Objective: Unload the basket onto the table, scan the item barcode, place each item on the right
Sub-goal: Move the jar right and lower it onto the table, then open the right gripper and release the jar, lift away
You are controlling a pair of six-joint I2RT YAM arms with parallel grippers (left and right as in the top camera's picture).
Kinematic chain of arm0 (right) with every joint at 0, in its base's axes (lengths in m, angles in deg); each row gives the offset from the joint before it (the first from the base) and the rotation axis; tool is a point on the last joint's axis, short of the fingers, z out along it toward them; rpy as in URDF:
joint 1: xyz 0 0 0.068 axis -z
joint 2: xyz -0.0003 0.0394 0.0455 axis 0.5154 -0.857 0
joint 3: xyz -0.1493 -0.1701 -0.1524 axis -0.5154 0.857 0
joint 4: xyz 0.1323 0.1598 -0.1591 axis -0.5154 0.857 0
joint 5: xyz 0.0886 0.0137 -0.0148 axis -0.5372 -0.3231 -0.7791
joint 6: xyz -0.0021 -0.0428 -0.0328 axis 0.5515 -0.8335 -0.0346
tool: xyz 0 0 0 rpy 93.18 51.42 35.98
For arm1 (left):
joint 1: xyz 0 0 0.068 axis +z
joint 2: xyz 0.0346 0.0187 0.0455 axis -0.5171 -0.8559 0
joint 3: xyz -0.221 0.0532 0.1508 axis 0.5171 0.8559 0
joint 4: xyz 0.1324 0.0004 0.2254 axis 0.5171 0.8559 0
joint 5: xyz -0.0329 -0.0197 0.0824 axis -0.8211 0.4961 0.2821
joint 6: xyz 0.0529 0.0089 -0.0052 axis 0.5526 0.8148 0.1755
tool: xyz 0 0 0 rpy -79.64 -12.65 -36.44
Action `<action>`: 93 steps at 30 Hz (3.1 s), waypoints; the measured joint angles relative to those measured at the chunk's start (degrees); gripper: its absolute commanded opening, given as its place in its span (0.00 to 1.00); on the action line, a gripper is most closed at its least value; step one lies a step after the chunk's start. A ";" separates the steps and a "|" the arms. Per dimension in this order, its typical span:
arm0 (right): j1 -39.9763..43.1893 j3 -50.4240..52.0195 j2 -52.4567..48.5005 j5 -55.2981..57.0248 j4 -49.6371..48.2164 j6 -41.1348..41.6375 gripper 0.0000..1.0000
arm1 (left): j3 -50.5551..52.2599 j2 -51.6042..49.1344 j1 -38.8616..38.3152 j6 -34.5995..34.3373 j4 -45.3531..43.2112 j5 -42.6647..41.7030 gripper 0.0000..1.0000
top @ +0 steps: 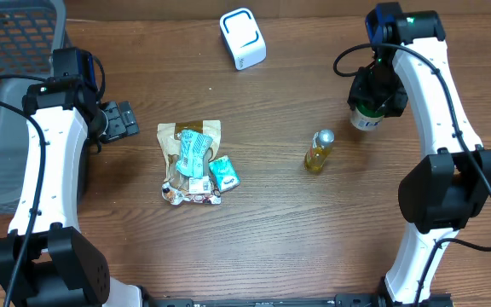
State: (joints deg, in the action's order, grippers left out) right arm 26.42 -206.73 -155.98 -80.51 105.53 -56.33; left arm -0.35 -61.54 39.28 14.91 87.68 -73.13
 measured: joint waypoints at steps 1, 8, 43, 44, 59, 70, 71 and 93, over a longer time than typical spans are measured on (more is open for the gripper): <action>0.02 0.66 0.00 0.02 -0.44 -0.02 0.24 | 0.00 0.00 0.00 0.00 0.00 -0.02 0.99; 1.99 9.66 0.02 -0.02 -6.84 -0.07 0.26 | 0.00 0.00 0.00 0.00 -0.04 0.00 0.99; 8.68 23.39 0.00 -3.02 -19.54 -3.67 0.78 | 0.00 0.02 0.00 0.00 -0.02 0.00 1.00; 8.70 23.39 0.00 -3.04 -19.43 -3.58 0.79 | 0.00 0.02 0.00 0.00 -0.02 0.00 0.99; 8.68 23.43 0.00 -2.40 -23.67 -4.04 0.86 | 0.00 0.02 0.00 0.00 0.00 -0.02 1.00; 8.70 23.50 0.00 -2.01 -33.24 -4.74 0.98 | 0.00 0.02 0.00 0.00 -0.02 0.00 1.00; 8.70 23.50 0.00 -2.67 -33.68 -4.81 0.98 | 0.00 0.02 0.00 0.00 -0.02 0.00 0.99; 4.76 23.50 0.00 -20.04 -38.29 -13.44 1.00 | 0.00 0.02 0.00 0.00 -0.02 0.00 1.00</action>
State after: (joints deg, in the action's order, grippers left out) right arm 31.19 -183.24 -155.98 -100.55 67.24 -69.77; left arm -0.35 -61.52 39.28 14.91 87.66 -73.13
